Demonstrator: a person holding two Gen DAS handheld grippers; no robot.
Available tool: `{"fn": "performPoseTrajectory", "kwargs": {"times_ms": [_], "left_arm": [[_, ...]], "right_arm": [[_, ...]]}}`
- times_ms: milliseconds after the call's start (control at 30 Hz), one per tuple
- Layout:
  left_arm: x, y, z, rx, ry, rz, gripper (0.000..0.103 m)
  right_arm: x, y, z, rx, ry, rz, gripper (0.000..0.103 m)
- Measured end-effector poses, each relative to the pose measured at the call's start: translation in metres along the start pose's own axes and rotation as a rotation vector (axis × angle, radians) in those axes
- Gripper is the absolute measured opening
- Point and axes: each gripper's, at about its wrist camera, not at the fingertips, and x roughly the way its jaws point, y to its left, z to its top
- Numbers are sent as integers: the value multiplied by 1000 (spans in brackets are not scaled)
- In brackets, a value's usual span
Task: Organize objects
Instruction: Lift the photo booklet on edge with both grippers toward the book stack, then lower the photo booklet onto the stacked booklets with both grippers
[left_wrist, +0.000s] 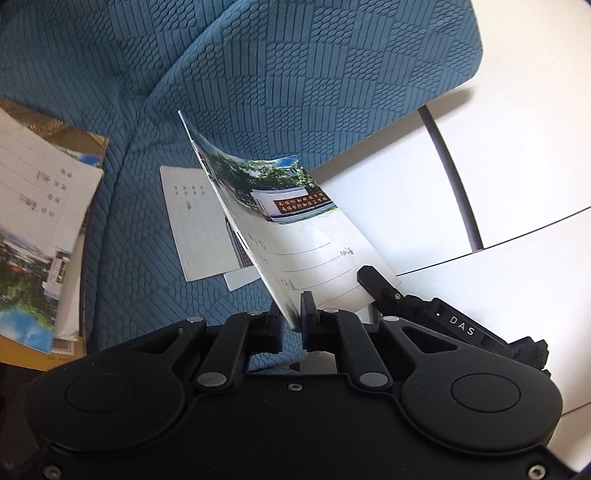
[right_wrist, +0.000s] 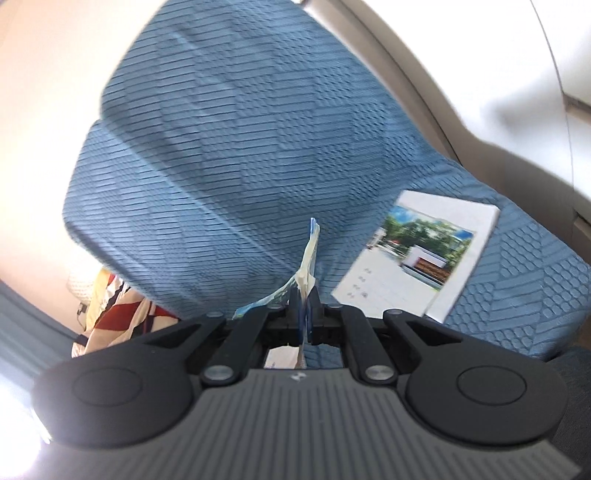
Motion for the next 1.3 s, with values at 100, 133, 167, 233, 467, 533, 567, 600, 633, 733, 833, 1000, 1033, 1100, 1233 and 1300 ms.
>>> {"fn": "performPoseTrajectory", "kwargs": {"times_ms": [100,133,167,233,467,533,567,600,633,733,833,1000,1033,1100,1233,1300], "left_arm": [[-18,-3,6,14,-21,-5,8],[-25,-4,9,14,-26,-9,8],[-31,-4,12,16,-32,-14,8],[-44,-3,16,22,-44,-19,8],[-89,3,29,38,-83,-20,8],[-103,9,31,45,-97,-13,8],[-109,11,34,45,-104,-11,8],[-115,14,35,44,-111,-8,8],[-120,18,36,43,-118,-4,8],[-131,30,37,37,-136,9,8],[-140,44,37,34,-155,30,8],[-144,73,34,39,-169,66,8],[-144,80,33,35,-171,71,9],[-142,93,31,23,-176,83,9],[-137,118,29,-7,-196,96,9],[-135,130,29,-19,-209,102,9]], "right_arm": [[-4,22,0,-41,-13,1,5],[-5,29,0,-55,-19,3,5],[-6,36,-1,-67,-23,4,5],[-6,49,-1,-80,-30,15,5],[-7,93,-14,-140,-51,48,5],[-6,102,-21,-148,-55,54,5],[-5,106,-24,-151,-55,58,5],[-3,110,-28,-152,-53,63,5],[-1,114,-32,-152,-50,68,5],[6,124,-45,-167,-40,80,5],[17,129,-59,-176,-16,69,5],[39,127,-82,-189,30,24,5],[43,126,-87,-187,42,18,5],[52,125,-94,-184,61,10,5],[72,121,-110,-186,107,-10,5],[83,119,-119,-189,136,-24,5]]}}
